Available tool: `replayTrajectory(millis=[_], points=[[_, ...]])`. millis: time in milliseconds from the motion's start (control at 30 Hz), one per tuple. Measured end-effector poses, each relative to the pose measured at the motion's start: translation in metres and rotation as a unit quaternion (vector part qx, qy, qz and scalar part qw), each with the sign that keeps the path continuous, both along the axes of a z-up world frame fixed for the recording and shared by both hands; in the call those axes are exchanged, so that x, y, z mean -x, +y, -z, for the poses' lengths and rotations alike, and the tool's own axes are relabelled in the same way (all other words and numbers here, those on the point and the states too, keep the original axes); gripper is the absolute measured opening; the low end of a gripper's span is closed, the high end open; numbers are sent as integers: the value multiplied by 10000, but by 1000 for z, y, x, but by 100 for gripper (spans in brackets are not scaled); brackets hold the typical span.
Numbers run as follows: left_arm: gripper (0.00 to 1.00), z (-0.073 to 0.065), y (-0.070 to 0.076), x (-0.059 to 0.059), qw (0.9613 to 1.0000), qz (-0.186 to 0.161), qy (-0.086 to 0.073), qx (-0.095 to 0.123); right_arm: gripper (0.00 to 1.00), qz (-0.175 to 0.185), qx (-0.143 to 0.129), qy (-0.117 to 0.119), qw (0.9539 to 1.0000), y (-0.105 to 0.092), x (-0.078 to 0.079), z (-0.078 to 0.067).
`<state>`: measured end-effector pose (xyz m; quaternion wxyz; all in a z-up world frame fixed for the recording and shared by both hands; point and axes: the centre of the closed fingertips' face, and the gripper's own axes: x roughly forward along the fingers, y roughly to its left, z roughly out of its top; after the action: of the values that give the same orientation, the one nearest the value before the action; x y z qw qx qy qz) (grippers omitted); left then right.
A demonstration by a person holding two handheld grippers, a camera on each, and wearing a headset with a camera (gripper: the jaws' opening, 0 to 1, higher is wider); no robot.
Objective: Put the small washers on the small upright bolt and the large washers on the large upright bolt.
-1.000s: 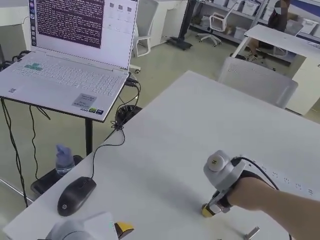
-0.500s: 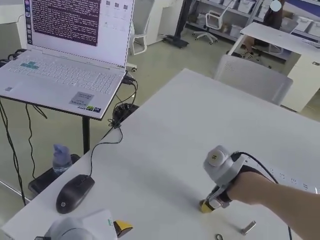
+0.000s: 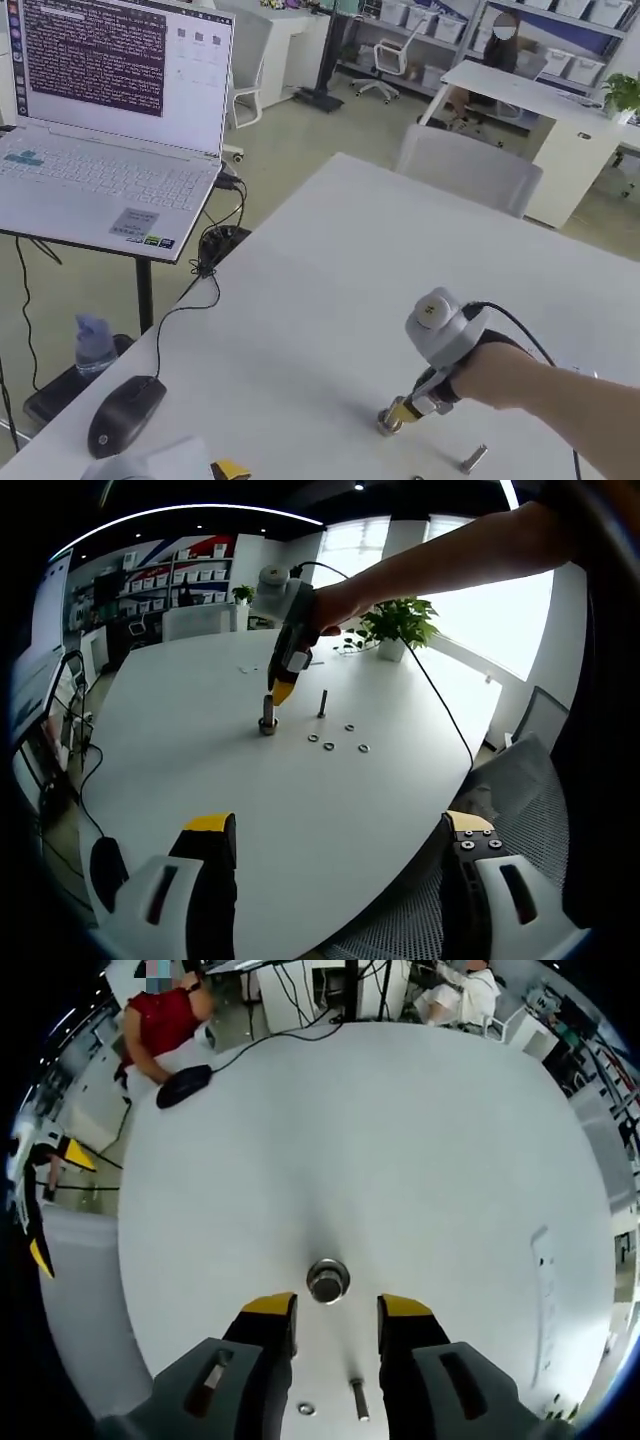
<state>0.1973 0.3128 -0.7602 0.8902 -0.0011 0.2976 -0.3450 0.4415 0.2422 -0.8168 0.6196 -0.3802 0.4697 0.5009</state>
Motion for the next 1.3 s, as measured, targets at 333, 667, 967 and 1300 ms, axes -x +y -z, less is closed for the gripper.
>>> replayTrajectory(millis=[333, 667, 967, 1300], points=[[84, -6, -2, -1, 10000, 88, -14, 37, 34, 0, -170, -3, 9999, 4, 6, -18], [84, -11, 1, -3, 9999, 108, -61, 4, 33, -39, 6, -10, 10000, -5, 11, -18], [84, -11, -5, 0, 9998, 175, -27, 37, 32, 8, 249, -30, 9997, -30, 19, -19], [84, -19, -13, -6, 9996, 239, -133, 47, 31, 34, 283, -5, 9996, -44, 29, -21]])
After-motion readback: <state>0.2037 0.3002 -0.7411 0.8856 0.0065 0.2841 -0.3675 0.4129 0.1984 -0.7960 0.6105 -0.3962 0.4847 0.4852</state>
